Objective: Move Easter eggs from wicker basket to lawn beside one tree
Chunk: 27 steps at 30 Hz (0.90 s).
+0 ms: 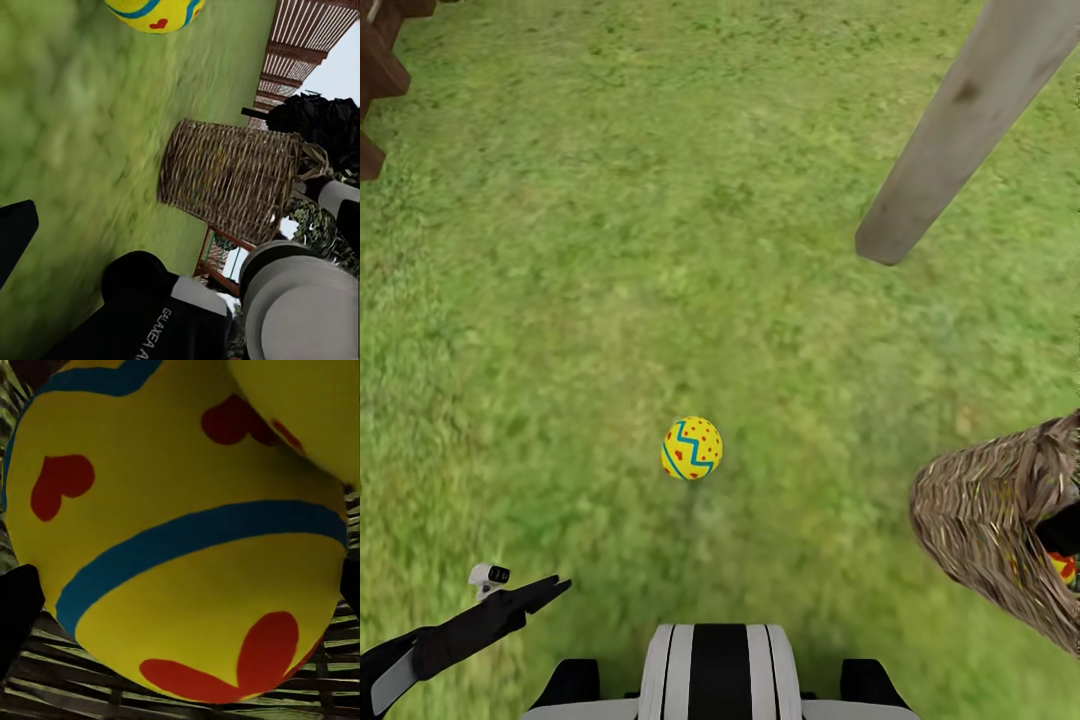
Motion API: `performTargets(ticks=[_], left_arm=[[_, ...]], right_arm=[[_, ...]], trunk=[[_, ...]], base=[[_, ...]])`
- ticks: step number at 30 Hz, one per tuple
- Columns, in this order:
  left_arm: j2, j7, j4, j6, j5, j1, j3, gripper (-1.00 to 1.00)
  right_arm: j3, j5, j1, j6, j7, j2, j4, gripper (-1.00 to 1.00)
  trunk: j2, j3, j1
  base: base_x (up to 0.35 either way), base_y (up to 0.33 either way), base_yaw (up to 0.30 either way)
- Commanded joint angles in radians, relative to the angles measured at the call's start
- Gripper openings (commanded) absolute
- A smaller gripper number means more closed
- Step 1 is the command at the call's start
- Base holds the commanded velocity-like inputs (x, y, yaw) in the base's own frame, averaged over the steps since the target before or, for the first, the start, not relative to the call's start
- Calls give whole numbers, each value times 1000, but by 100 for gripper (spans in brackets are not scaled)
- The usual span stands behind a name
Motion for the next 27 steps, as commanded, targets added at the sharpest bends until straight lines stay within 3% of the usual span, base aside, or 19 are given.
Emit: performTargets(ticks=[1, 5, 9, 16, 27], left_arm=[[0, -3, 0, 11, 7, -1, -9, 100], [-2, -3, 0, 7, 6, -1, -10, 100], [-21, -3, 21, 1, 5, -1, -11, 100], [-23, -3, 25, -2, 5, -1, -11, 100], [-23, -3, 37, -2, 4, -1, -11, 100]], right_arm=[[1, -12, -1, 7, 7, -1, 0, -100], [-3, -12, -1, 8, 61, 0, -1, -100], [-6, -12, -1, 9, 90, -1, -2, -100], [-9, -12, -1, 9, 161, -4, -2, -100], [-10, -12, -1, 7, 172, -11, -2, -100]], trunk=[[0, 3, -1], [1, 19, -2], [2, 34, -4], [4, 61, -7], [6, 104, -12]], base=[[0, 0, 0], [0, 0, 0], [0, 0, 0], [0, 0, 0], [0, 0, 0]])
